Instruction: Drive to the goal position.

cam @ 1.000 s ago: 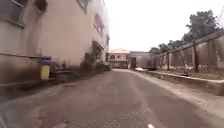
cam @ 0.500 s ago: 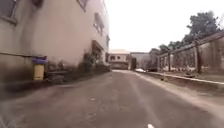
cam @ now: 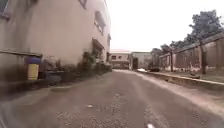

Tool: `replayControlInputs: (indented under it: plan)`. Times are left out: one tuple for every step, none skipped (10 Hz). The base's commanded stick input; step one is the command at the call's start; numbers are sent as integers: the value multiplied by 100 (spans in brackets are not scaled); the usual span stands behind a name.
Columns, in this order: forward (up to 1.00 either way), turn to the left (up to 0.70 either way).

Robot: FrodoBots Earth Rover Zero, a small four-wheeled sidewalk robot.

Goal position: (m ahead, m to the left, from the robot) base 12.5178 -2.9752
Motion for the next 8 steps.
replayControlInputs:
  plan:
    - [70,0]
    - [70,0]
    - [70,0]
    - [70,0]
    - [70,0]
    - [70,0]
    - [70,0]
    - [70,0]
